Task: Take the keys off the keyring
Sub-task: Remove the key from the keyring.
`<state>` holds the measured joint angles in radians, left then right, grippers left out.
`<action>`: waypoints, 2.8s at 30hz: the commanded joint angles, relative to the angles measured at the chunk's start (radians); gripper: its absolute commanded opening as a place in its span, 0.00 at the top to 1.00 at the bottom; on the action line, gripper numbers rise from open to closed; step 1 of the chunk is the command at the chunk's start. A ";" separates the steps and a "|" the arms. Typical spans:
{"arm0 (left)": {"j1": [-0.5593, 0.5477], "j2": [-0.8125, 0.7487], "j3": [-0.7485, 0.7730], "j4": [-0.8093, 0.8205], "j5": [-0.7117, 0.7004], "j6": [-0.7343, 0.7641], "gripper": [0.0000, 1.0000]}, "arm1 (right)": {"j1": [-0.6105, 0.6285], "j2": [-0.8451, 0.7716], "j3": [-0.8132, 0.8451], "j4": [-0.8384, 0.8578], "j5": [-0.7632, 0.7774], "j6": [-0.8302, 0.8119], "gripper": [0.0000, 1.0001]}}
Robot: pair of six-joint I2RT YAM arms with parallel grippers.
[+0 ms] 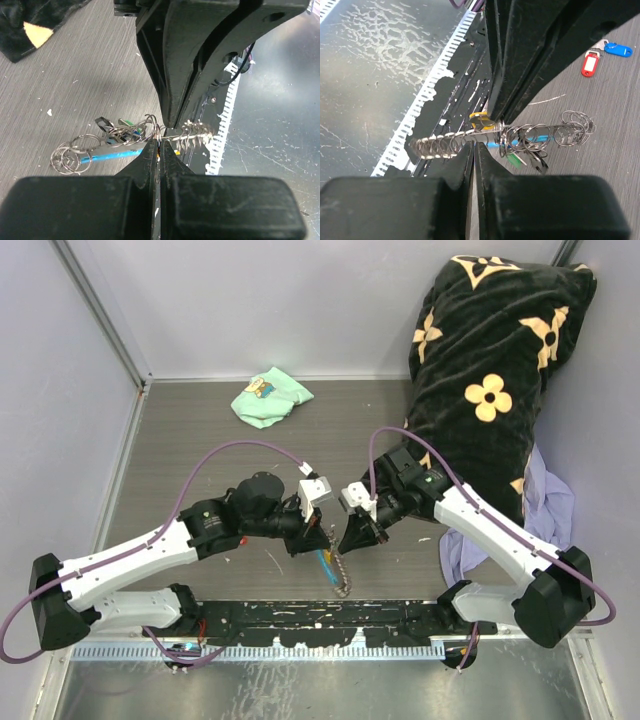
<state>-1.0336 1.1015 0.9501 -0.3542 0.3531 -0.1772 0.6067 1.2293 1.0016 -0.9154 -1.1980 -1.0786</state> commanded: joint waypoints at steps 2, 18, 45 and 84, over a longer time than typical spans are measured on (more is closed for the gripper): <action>0.007 -0.020 0.046 0.060 0.051 -0.015 1.00 | 0.002 -0.008 -0.002 0.064 0.027 0.048 0.90; 0.007 -0.022 0.034 0.088 0.079 -0.019 1.00 | -0.001 -0.018 -0.009 0.165 -0.022 0.176 0.68; 0.008 0.004 0.058 0.080 0.090 -0.001 1.00 | 0.049 0.004 -0.001 0.134 -0.004 0.133 0.94; 0.018 -0.339 -0.651 1.116 -0.327 -0.514 0.44 | -0.189 0.005 0.010 0.201 -0.256 0.260 0.99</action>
<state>-1.0206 0.7872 0.2924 0.7143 0.1089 -0.6186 0.4343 1.2503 0.9932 -0.7532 -1.3796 -0.8337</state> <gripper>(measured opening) 0.565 0.037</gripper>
